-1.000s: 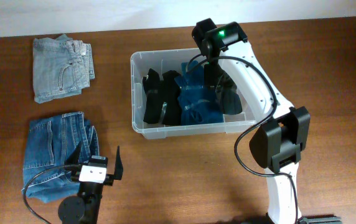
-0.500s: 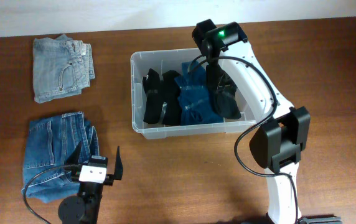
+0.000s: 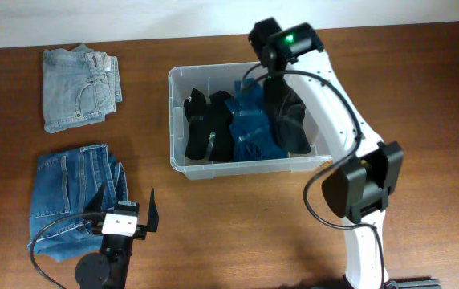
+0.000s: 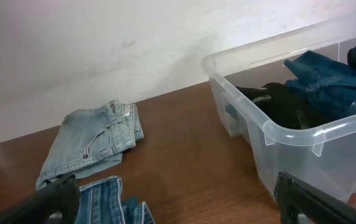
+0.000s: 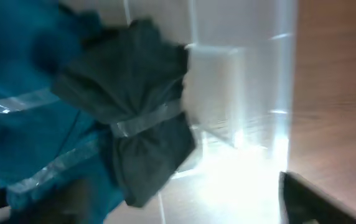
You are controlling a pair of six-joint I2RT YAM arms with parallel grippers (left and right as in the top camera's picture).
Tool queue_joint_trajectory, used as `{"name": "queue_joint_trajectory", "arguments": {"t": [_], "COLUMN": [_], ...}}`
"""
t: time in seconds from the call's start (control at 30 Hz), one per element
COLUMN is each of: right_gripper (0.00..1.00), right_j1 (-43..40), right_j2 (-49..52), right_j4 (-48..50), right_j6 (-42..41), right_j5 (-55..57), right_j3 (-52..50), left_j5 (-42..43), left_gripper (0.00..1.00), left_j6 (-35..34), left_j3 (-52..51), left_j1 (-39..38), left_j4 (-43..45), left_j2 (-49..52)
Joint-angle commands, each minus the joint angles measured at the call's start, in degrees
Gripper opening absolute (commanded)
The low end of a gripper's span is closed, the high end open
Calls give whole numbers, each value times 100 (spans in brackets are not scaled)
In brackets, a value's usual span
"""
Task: Pack container
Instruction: 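Open the right gripper and withdraw it to the right edge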
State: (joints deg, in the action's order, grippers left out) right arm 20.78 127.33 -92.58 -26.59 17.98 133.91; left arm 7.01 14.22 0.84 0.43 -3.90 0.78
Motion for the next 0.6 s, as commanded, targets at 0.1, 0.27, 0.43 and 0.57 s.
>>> {"name": "queue_joint_trajectory", "arguments": {"t": [0.1,0.27,0.43,0.57], "right_gripper": [99,98,98,98], "right_j1": [-374,-1128,-2092,-2771], "right_j2": [-933,-1552,-2194,-2684], "right_j4": [-476,-479,-479,-476], "right_j6": [122,190,664,684], "right_j5": [774,450,-431,-468], "right_j3": [1169,1158,852,116], "left_j5": [-42,-42,-42,-42], "left_gripper": [99,100,99,99], "left_j6": [85,85,85,85], "left_j3": [-35,-35,-35,-35], "left_j1": [22,22,22,22], "left_j4": [-7,-7,-7,-7], "left_j2": [-44,-44,-44,-44]}}
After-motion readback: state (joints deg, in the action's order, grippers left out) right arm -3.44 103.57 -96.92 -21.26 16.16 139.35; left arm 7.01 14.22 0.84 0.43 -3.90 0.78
